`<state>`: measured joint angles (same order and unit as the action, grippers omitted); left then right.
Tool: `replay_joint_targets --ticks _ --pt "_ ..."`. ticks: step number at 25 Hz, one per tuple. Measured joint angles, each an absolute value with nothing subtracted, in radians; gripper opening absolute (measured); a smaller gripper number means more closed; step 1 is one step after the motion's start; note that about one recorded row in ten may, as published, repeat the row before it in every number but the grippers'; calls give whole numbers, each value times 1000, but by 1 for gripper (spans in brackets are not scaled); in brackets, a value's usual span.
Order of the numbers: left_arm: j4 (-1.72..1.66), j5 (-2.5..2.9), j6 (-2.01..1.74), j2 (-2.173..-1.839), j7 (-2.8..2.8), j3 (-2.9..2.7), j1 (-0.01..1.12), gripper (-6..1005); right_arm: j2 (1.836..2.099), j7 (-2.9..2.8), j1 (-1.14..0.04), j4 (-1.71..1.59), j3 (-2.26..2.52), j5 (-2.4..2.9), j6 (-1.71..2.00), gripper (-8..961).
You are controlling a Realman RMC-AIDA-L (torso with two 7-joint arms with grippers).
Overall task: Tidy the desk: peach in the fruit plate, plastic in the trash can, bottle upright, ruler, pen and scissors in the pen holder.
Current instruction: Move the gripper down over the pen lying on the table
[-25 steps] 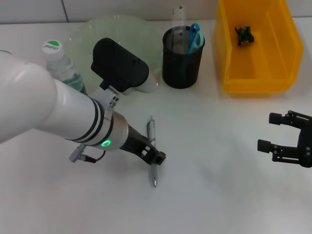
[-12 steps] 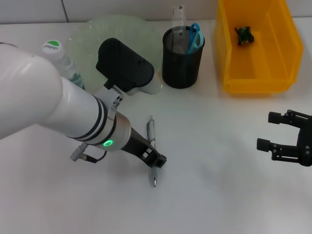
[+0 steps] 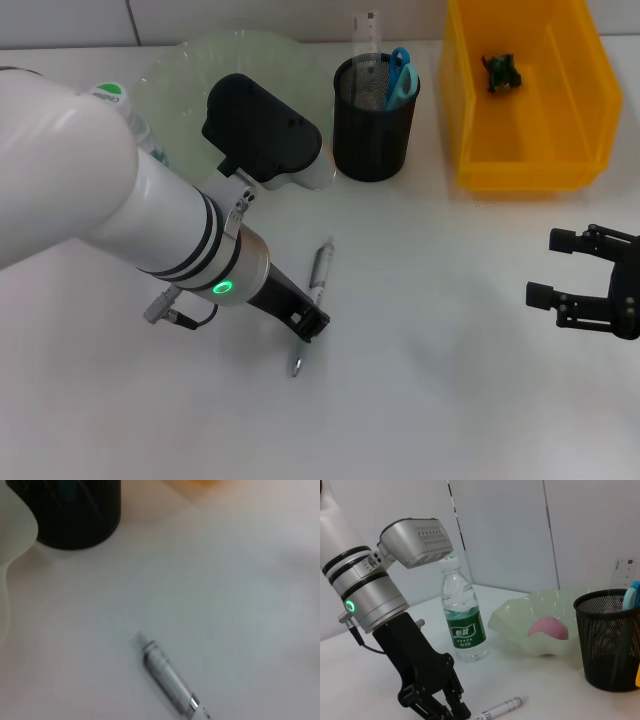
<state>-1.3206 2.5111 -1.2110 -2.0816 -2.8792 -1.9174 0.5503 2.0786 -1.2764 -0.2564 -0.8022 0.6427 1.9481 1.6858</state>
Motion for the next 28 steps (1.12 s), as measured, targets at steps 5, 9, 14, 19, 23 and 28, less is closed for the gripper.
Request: replay_joint_targets --ticks 5,9,14,19,23,28 --pt "-1320 2518 -1234 -2082 -2879 -1917 563 215 2079 -1279 -258 -802 643 1948 1686 837" --pt "-1322 2536 -1251 -2082 -2879 -1908 574 219 2079 -1281 -260 -802 643 1948 1686 837" --pt "-1352 2545 -1266 -2082 -2879 -1887 576 221 2078 -1287 -261 -803 643 1955 1689 837" --pt "-1369 2540 -1278 -2082 -2879 -1873 588 222 2079 -1296 -262 -808 643 1959 1687 837" --pt "-1334 2523 -1248 -2082 -2880 -1866 604 281 2079 -1296 -262 -810 643 1960 1686 837" --pt "-1285 2517 -1219 -2082 -2880 -1870 618 344 2079 -1296 -263 -811 642 1960 1686 837"
